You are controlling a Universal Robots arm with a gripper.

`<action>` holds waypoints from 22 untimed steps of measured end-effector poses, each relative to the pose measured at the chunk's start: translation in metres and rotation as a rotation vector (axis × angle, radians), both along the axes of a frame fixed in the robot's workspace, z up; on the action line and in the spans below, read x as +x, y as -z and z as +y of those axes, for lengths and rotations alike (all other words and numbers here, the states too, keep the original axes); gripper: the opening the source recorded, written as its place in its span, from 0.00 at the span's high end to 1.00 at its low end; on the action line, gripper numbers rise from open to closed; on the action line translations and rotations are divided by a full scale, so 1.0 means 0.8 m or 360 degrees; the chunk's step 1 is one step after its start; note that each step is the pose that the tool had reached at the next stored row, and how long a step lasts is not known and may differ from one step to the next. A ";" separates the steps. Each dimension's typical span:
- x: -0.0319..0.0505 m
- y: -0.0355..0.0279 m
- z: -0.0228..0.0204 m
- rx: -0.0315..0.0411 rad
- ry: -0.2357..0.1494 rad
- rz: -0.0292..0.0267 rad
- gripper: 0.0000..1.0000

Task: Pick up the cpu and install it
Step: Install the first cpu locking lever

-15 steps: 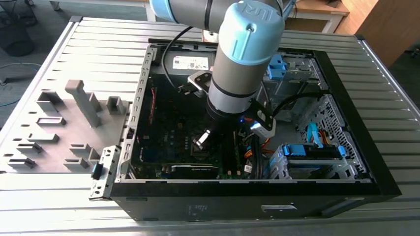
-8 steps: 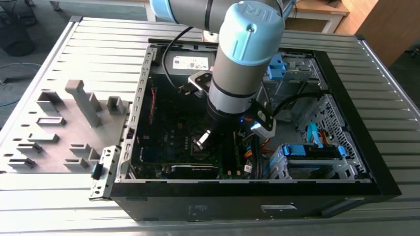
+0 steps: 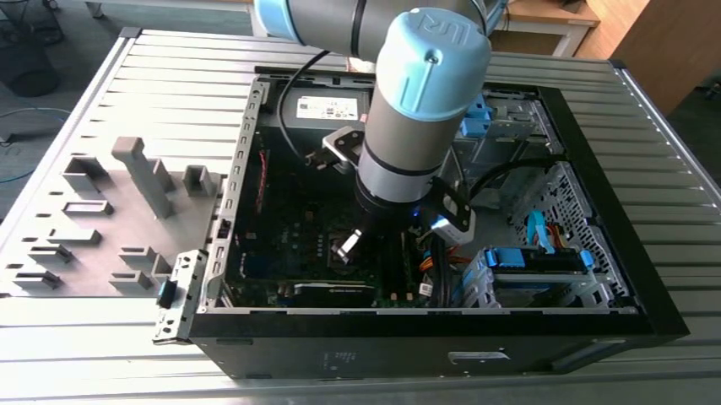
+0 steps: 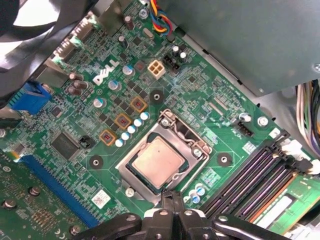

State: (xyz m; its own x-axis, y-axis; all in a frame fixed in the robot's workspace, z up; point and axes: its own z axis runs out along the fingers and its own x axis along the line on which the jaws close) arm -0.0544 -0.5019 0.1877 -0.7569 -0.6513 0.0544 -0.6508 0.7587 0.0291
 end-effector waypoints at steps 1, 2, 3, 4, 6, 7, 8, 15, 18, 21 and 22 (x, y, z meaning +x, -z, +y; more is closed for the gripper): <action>0.000 -0.0001 -0.0005 0.0002 0.0000 0.00000 0.89; 0.000 -0.0001 -0.0008 0.0002 0.0000 0.00001 0.89; 0.000 -0.0001 -0.0009 0.0003 0.0000 0.00002 0.89; 0.000 -0.0001 -0.0009 0.0003 0.0000 0.00002 0.89; 0.001 0.0000 -0.0009 0.0003 0.0000 0.00004 0.89; 0.001 0.0001 -0.0009 0.0003 0.0000 0.00004 0.89; 0.002 0.0001 -0.0009 0.0004 0.0000 0.00002 0.89; 0.004 0.0001 -0.0009 0.0004 0.0000 -0.00012 0.89; 0.001 -0.0001 -0.0010 0.0015 0.0000 -0.00078 0.89; -0.005 -0.0002 -0.0010 0.0040 0.0000 -0.00208 0.89; -0.007 -0.0001 -0.0009 0.0048 0.0000 -0.00248 0.89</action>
State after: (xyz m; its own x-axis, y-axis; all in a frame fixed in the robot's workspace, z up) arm -0.0598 -0.5027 0.1878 -0.7574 -0.6526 0.0230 -0.6515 0.7575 0.0418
